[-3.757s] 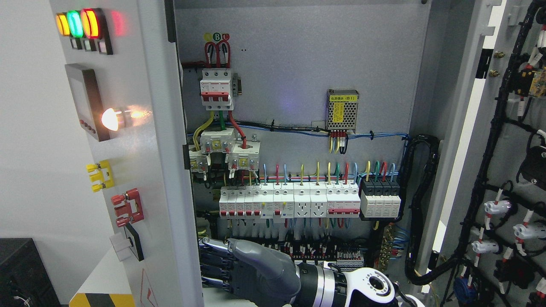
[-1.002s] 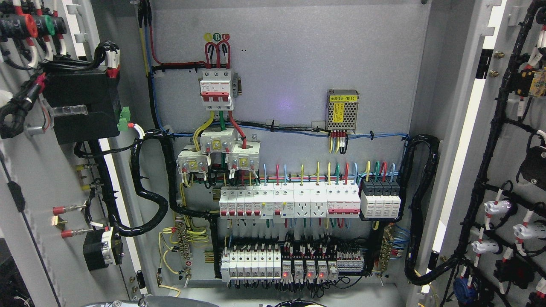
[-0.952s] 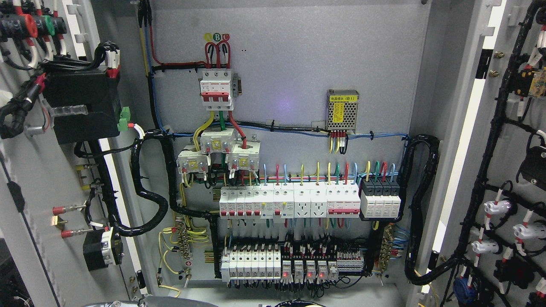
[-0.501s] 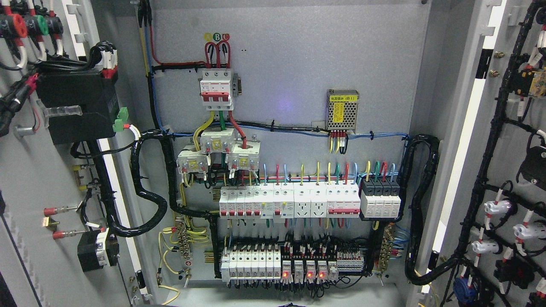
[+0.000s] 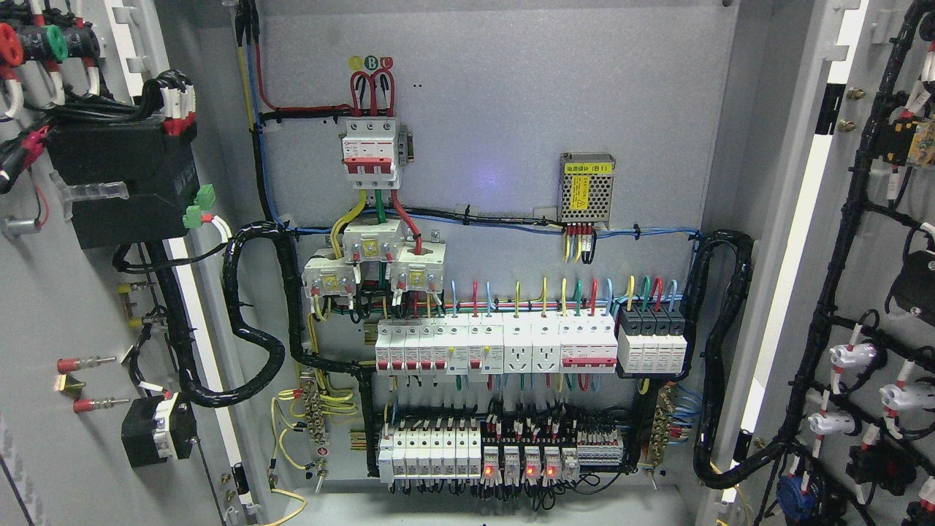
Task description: Open door with both hands
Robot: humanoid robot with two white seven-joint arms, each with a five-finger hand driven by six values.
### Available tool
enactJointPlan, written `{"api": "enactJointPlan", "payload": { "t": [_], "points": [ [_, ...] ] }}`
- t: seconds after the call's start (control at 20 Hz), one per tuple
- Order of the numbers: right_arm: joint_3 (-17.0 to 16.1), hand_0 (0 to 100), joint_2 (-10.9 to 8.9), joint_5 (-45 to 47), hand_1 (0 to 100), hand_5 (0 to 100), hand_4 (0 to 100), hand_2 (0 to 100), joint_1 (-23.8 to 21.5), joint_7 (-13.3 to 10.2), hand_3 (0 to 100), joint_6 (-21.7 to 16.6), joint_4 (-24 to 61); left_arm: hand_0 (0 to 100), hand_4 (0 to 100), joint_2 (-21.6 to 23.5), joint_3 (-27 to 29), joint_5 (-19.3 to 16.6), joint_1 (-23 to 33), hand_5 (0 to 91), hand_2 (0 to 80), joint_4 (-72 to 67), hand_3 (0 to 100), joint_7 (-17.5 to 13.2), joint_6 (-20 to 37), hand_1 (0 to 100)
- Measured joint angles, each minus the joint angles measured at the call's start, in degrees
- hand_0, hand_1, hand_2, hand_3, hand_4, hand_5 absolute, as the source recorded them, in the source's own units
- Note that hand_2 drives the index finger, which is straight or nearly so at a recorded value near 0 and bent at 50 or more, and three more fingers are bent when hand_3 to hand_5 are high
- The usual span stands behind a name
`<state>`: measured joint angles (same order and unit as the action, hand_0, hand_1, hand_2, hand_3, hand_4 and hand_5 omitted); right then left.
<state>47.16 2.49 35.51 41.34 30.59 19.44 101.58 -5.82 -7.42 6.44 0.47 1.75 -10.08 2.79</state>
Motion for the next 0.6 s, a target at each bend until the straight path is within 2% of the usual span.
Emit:
{"api": "enactJointPlan", "payload": {
  "t": [0.25,0.6],
  "points": [
    [-0.93,10,0.08,-0.2,13,0,0,0,-0.48,0.7,0,-0.33,-0.23,12,0,0.0,-0.08,-0.06,-0.28,0.0,0.0,0.33,0,0.25,-0.22,56],
    [-3.7,10,-2.06,0.11,13,0,0,0,-2.64,1.4,0,-0.81,-0.23,12,0,0.1,-0.85,-0.19,0.73,0.0,0.0,1.6,0,0.73,0.03,56]
  ]
}}
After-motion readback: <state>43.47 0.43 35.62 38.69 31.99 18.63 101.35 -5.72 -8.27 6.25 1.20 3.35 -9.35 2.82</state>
